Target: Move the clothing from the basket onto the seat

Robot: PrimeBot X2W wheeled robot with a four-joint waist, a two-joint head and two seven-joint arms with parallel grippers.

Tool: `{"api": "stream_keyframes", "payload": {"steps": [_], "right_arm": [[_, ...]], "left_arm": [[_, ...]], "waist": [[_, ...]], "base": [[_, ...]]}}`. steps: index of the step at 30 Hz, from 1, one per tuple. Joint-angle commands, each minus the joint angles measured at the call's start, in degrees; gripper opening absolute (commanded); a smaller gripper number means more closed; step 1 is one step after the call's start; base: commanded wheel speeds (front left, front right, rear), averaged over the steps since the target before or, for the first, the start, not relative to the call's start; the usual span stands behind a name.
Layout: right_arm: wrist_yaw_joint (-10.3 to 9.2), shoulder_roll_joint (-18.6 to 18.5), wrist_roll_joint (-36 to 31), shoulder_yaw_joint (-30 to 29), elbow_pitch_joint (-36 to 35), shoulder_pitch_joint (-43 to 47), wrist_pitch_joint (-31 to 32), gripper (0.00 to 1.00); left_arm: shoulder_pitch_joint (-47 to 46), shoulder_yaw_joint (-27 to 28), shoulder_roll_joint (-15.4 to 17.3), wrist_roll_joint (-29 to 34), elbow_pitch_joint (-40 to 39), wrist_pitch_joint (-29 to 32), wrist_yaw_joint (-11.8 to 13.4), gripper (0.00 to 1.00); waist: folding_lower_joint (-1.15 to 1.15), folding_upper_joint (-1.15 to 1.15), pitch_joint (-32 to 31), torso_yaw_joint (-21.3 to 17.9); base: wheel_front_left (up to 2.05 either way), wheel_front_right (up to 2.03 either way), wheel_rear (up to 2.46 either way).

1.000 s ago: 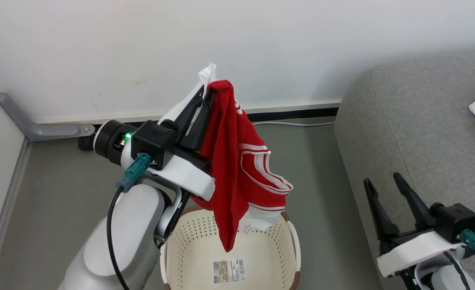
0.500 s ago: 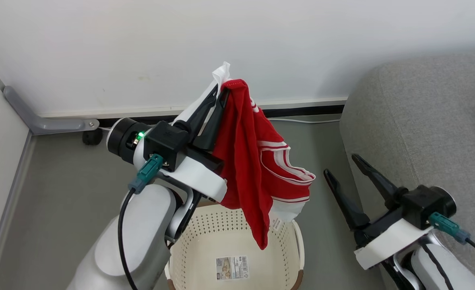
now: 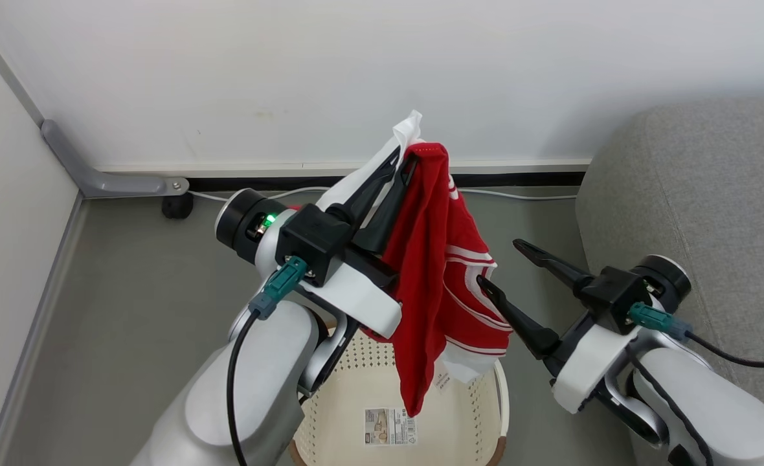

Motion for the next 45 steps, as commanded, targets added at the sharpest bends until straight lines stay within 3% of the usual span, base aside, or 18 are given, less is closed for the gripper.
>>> {"api": "stream_keyframes", "payload": {"steps": [1,13,25,26,28,29,39,40,41,42,45], "right_arm": [[0.0,-0.09,0.81,1.32,0.07,-1.51,-0.34,1.0],[0.0,3.71,6.54,10.89,5.84,-6.75,-0.34,1.0],[0.0,6.44,8.07,13.42,10.4,-9.05,-0.34,1.0],[0.0,6.76,8.17,13.5,10.83,-9.28,-0.34,0.89],[0.0,7.22,8.27,13.53,11.6,-9.64,-0.34,0.11],[0.0,7.39,8.43,13.38,11.91,-9.71,-0.34,0.0],[0.0,6.65,7.75,8.61,11.11,-8.53,-0.34,0.0],[0.0,6.53,7.59,7.95,10.77,-8.24,-0.34,0.0],[0.0,6.43,7.52,7.17,10.4,-7.89,-0.34,0.0],[0.0,6.28,7.39,6.44,10.02,-7.55,-0.34,0.0],[0.0,5.83,6.93,4.09,8.88,-6.41,-0.34,0.0]], "left_arm": [[-3.52,1.63,0.6,-0.52,-1.06,-0.53,-0.43,0.0],[-4.54,-1.83,-0.88,-1.56,0.62,-1.02,-0.83,0.0],[-5.46,-5.39,-1.47,-2.8,1.37,-1.48,-0.72,0.0],[-5.56,-5.71,-1.5,-2.94,1.43,-1.53,-0.62,0.0],[-5.7,-6.28,-1.54,-3.31,1.63,-1.62,-0.47,0.0],[-5.77,-6.52,-1.56,-3.45,1.73,-1.67,-0.35,0.0],[-5.79,-7.14,-1.62,-4.48,3.56,-2.14,0.78,0.0],[-5.65,-7.09,-1.62,-4.56,3.79,-2.16,0.78,0.18],[-5.47,-7.08,-1.62,-4.68,4.07,-2.18,0.71,0.42],[-5.3,-6.99,-1.62,-4.8,4.4,-2.2,0.69,1.0],[-4.84,-6.57,-1.62,-4.91,5.2,-2.24,0.67,1.0]], "waist": [[0.0,0.0,-0.06,0.5],[0.0,0.0,-0.21,3.15],[0.0,0.0,0.45,3.91],[0.0,0.0,0.55,3.94],[0.0,0.0,0.72,3.94],[0.0,0.0,0.81,3.93],[0.0,0.0,1.34,2.9],[0.0,0.0,1.34,2.72],[0.0,0.0,1.35,2.54],[0.0,0.0,1.37,2.34],[0.0,0.0,1.4,1.66]], "base": [[0.0,0.0,0.0],[0.0,0.0,0.0],[0.0,0.0,0.0],[0.0,0.0,0.0],[0.0,0.0,0.0],[0.0,0.0,0.0],[0.0,0.0,0.0],[0.0,0.0,0.0],[0.0,0.0,0.0],[0.0,0.0,0.0],[0.0,0.0,0.0]]}}
